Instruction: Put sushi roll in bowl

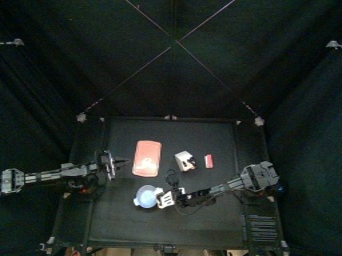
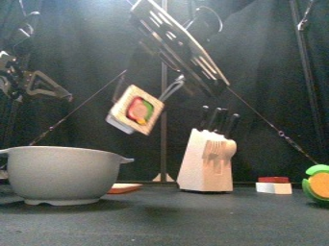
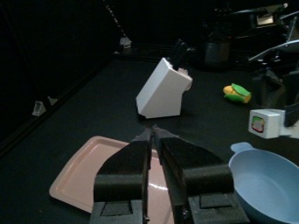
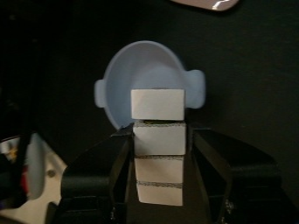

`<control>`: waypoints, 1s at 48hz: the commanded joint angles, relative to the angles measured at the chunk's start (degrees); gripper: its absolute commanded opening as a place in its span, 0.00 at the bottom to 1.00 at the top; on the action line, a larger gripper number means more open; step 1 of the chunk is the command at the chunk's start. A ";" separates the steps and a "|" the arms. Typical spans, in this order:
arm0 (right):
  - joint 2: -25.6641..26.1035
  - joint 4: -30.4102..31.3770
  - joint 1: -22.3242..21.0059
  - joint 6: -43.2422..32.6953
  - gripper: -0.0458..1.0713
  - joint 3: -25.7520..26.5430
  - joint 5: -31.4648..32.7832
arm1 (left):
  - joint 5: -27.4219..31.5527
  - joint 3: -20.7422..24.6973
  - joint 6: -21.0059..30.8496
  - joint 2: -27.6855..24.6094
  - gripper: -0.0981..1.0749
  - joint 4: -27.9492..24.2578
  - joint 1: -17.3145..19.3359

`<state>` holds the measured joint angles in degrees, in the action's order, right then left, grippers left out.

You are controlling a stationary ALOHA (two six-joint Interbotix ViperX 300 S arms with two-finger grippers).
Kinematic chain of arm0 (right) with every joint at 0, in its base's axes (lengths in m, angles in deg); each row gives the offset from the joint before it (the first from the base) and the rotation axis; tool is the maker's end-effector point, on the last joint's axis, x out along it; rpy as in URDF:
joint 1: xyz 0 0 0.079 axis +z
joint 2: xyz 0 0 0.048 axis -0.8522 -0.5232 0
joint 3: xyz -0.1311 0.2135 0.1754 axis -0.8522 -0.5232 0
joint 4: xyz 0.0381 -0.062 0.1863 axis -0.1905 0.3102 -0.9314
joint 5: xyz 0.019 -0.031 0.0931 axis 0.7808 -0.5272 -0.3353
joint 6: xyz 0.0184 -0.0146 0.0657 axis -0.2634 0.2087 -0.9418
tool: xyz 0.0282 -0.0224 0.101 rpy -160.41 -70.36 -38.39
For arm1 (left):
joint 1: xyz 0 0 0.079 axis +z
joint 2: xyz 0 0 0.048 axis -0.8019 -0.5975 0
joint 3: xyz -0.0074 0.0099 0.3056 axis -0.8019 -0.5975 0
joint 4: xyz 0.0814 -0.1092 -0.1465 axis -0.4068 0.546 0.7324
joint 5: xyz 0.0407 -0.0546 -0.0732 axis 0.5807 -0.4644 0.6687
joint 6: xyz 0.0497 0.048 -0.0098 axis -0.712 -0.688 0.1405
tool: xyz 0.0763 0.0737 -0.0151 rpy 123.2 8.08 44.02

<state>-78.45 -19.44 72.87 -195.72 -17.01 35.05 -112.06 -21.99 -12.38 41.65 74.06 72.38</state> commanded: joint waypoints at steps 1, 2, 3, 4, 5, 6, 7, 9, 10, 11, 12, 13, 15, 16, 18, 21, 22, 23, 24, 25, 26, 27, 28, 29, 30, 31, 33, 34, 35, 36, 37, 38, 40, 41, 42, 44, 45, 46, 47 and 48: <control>0.44 0.35 -2.02 0.00 0.67 3.16 -3.96 | -0.53 0.70 0.00 -0.26 0.55 0.09 0.18; 0.00 0.44 -2.29 0.00 0.67 3.52 -4.39 | -0.53 0.70 0.00 -0.35 0.55 0.09 0.18; -0.26 0.44 -2.55 0.00 0.67 3.87 -4.83 | -0.53 0.70 0.00 -0.35 0.55 0.00 0.09; -0.62 0.62 -2.72 0.00 0.67 4.22 -5.36 | -0.53 0.70 0.00 -0.35 0.55 0.09 0.09; -1.14 0.79 -2.99 0.00 0.67 4.75 -6.06 | -0.53 0.70 0.00 -0.35 0.55 0.09 0.18; -1.49 0.97 -3.16 0.00 0.67 5.10 -6.50 | -0.53 0.70 0.00 -0.35 0.55 0.09 0.18; -1.93 1.14 -3.34 0.00 0.67 5.36 -6.86 | -0.44 0.70 0.00 -0.35 0.55 0.09 0.09; -2.55 1.67 -3.69 0.00 0.67 5.89 -7.73 | -0.53 0.70 0.00 -0.26 0.55 0.09 0.18; -2.81 2.02 -3.87 0.00 0.67 6.06 -8.26 | -0.53 0.70 0.00 -0.35 0.55 0.09 0.18; -3.08 2.29 -4.04 0.00 0.67 6.33 -8.70 | -0.53 0.70 0.00 -0.26 0.55 0.00 0.09; -3.34 2.64 -4.22 0.00 0.67 6.42 -9.05 | -0.53 0.70 0.00 -0.35 0.55 0.00 0.09; -3.60 2.99 -4.39 0.00 0.67 6.59 -9.58 | -0.53 0.70 0.00 -0.35 0.55 0.09 0.18; -3.96 3.43 -4.75 0.00 0.67 6.86 -9.93 | -0.53 0.70 -0.09 -0.35 0.55 0.09 0.18; -4.13 3.60 -4.92 0.00 0.67 7.03 -10.02 | -0.53 0.70 0.00 -0.26 0.55 0.00 0.18; -4.48 4.04 -5.19 0.00 0.67 7.29 -10.11 | -0.53 0.70 0.00 -0.35 0.55 0.09 0.09; -5.01 4.57 -5.54 0.00 0.67 7.65 -10.20 | -0.44 0.70 0.00 -0.35 0.55 0.00 0.18; -5.10 4.66 -5.54 0.00 0.67 7.65 -10.37 | -0.53 0.70 0.00 -0.35 0.55 0.00 0.09; -5.27 4.75 -5.62 0.00 0.67 7.73 -10.46 | -0.53 0.70 0.00 -0.35 0.55 0.09 0.09; -5.36 4.75 -5.62 0.00 0.67 7.65 -10.55 | -0.53 0.70 0.00 -0.26 0.55 0.00 0.18; -5.45 4.75 -5.62 0.00 0.68 7.65 -10.63 | -0.53 0.70 0.00 -0.35 0.55 0.09 0.18; -5.54 4.66 -5.62 0.00 0.68 7.65 -10.63 | -0.53 0.70 0.00 -0.35 0.55 0.00 0.09; -5.54 4.57 -5.62 0.00 0.68 7.47 -10.63 | -0.53 0.70 0.00 -0.35 0.55 0.00 0.18; -5.63 4.57 -5.62 0.00 0.68 7.47 -10.55 | -0.44 0.70 0.00 -0.35 0.55 0.09 0.18; -5.63 4.48 -5.62 0.00 0.68 7.38 -10.28 | -0.44 0.70 0.00 -0.35 0.55 0.09 0.18; -5.71 4.48 -5.62 0.00 0.68 7.38 -10.20 | -0.44 0.70 0.00 -0.35 0.55 0.09 0.18; -5.80 4.39 -5.62 0.00 0.68 7.29 -10.11 | -0.53 0.70 -0.09 -0.35 0.55 0.09 0.18; -5.98 4.31 -5.62 0.00 0.68 7.47 -9.93 | -0.44 0.70 0.00 -0.35 0.55 0.00 0.18; -6.06 4.31 -5.62 0.00 0.68 7.56 -9.84 | -0.44 0.70 -0.09 -0.35 0.55 0.00 0.18; -6.33 4.31 -5.62 0.00 0.68 7.65 -9.84 | -0.53 0.70 -0.09 -0.35 0.55 0.09 0.18; -6.42 4.39 -5.62 0.00 0.68 7.65 -9.84 | -0.53 0.70 0.00 -0.35 0.55 0.00 0.09; -6.59 4.31 -5.62 0.00 0.68 7.65 -9.84 | -0.53 0.70 0.00 -0.26 0.55 0.00 0.09; -6.68 4.31 -5.62 0.00 0.68 7.73 -9.84 | -0.53 0.70 0.00 -0.35 0.55 0.09 0.09; -6.86 4.31 -5.62 0.00 0.68 7.73 -9.84 | -0.53 0.70 0.00 -0.26 0.55 0.09 0.09; -6.86 4.31 -5.62 0.00 0.68 7.65 -9.76 | -0.53 0.70 0.00 -0.35 0.55 0.00 0.09; -6.86 4.31 -5.62 0.00 0.68 7.65 -9.76 | -0.53 0.70 -0.09 -0.26 0.55 0.00 0.18; -6.94 4.13 -5.62 0.00 0.68 7.56 -9.76 | -0.53 0.70 -0.09 -0.35 0.55 0.00 0.09; -6.94 4.13 -5.62 0.00 0.68 7.56 -9.76 | -0.53 0.70 -0.09 -0.35 0.55 0.09 0.09; -6.94 4.13 -5.62 0.00 0.68 7.56 -9.76 | -0.44 0.70 -0.09 -0.26 0.55 0.00 0.09; -6.94 4.13 -5.62 0.00 0.68 7.56 -9.76 | -0.53 0.70 -0.09 -0.35 0.55 0.09 0.18; -6.94 4.13 -5.71 0.00 0.68 7.65 -9.76 | -0.53 0.70 -0.09 -0.35 0.55 0.00 0.18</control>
<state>-86.80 -15.31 67.42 -195.81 -10.86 25.38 -112.06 -21.99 -12.38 41.65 74.06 72.38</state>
